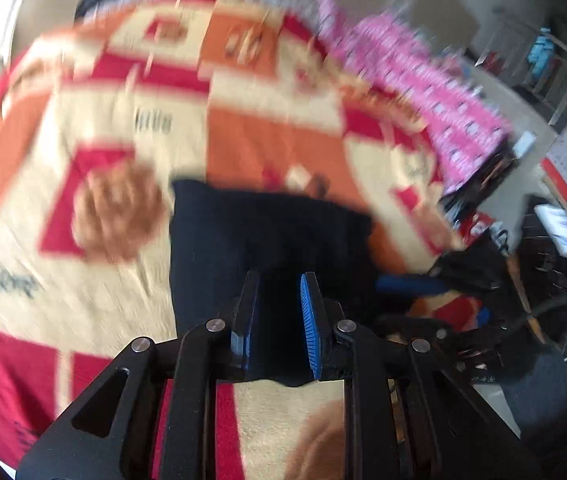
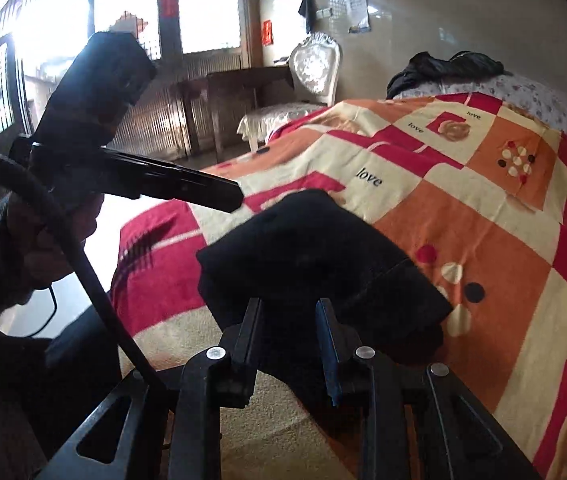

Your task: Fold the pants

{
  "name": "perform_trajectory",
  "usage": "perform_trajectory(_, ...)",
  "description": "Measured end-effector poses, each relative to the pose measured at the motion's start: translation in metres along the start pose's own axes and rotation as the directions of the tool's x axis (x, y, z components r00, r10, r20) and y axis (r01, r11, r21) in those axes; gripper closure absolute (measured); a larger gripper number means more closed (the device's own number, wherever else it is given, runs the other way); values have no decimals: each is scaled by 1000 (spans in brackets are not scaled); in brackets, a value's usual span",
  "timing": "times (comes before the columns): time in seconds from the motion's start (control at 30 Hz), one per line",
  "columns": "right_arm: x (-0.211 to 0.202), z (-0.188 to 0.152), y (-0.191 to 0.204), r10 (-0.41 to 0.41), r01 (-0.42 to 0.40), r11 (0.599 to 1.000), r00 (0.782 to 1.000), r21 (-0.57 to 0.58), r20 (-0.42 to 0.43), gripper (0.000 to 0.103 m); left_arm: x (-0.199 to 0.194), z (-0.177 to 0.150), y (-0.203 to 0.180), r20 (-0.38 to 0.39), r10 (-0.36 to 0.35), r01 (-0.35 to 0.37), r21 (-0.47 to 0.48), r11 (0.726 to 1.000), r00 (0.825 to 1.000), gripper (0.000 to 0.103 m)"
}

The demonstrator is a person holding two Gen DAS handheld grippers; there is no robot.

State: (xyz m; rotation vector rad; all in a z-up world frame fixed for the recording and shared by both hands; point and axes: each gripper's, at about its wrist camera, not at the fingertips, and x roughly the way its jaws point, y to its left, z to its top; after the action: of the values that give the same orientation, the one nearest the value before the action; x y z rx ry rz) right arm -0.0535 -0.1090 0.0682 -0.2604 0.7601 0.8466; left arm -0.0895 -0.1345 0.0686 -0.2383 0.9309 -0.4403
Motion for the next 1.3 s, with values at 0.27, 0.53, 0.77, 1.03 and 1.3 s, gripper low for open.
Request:
perform_trajectory(0.27,34,-25,-41,-1,12,986,998,167,-65,74,48,5,7,-62,-49,46,-56,997,997,87)
perform_trajectory(0.53,-7,-1,-40,42,-54,967,998,249,55,70,11,33,0,65,23,-24,16,1000,998,86)
perform_trajectory(0.77,27,21,-67,-68,72,967,997,245,-27,55,71,81,15,-61,44,-46,-31,998,997,83)
perform_trajectory(1.03,51,-5,-72,-100,105,966,994,236,-31,52,105,77,22,-43,184,-184,-2,983,982,82)
perform_trajectory(1.3,-11,-14,-88,-40,-35,890,987,455,154,49,16,64,39,161,74,-57,-106,993,984,59)
